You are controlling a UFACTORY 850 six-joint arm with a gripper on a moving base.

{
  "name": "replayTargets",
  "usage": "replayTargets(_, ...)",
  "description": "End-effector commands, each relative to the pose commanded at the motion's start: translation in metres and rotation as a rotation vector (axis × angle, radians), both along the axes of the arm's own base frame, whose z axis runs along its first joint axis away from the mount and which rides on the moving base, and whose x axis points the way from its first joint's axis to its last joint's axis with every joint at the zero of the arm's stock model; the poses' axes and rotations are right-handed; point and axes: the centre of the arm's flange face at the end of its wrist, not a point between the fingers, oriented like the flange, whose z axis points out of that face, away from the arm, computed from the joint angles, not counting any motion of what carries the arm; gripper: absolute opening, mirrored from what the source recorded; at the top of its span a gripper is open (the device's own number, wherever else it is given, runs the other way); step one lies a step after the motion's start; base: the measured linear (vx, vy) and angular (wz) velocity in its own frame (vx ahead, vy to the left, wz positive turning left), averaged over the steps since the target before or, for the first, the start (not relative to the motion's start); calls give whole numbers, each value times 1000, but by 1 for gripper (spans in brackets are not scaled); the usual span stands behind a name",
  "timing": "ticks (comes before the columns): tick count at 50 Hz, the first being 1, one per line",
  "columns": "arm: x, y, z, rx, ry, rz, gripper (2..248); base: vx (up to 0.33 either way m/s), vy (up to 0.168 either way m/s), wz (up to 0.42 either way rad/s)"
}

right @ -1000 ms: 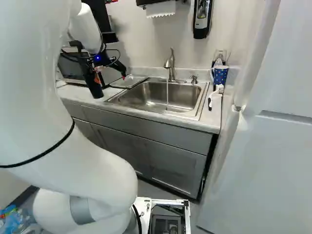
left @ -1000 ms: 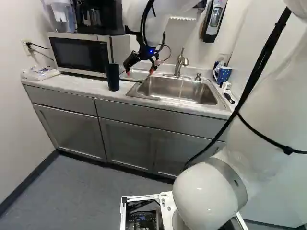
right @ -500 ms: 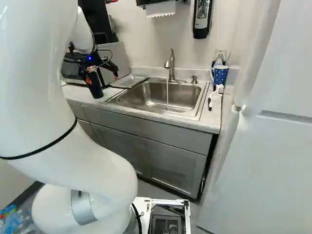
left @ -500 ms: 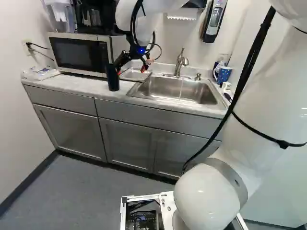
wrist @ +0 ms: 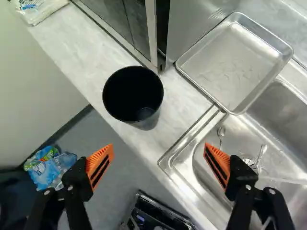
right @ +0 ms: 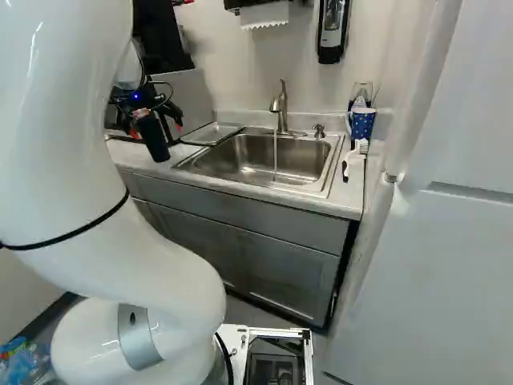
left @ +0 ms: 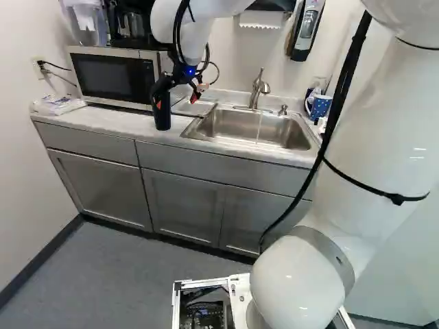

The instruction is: Rinse the cup and place it in the tray

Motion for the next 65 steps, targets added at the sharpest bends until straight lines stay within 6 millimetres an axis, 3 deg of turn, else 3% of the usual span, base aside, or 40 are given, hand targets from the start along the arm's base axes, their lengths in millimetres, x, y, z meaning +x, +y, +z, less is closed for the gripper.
replayTargets(15, 3, 1, -4, 4, -7, 0, 247, 0, 0, 0)
replayTargets(51, 26, 15, -40, 62, -60, -16, 247, 0, 0, 0)
replayTargets(65, 24, 19, -53, 85, -80, -18, 247, 0, 0, 0)
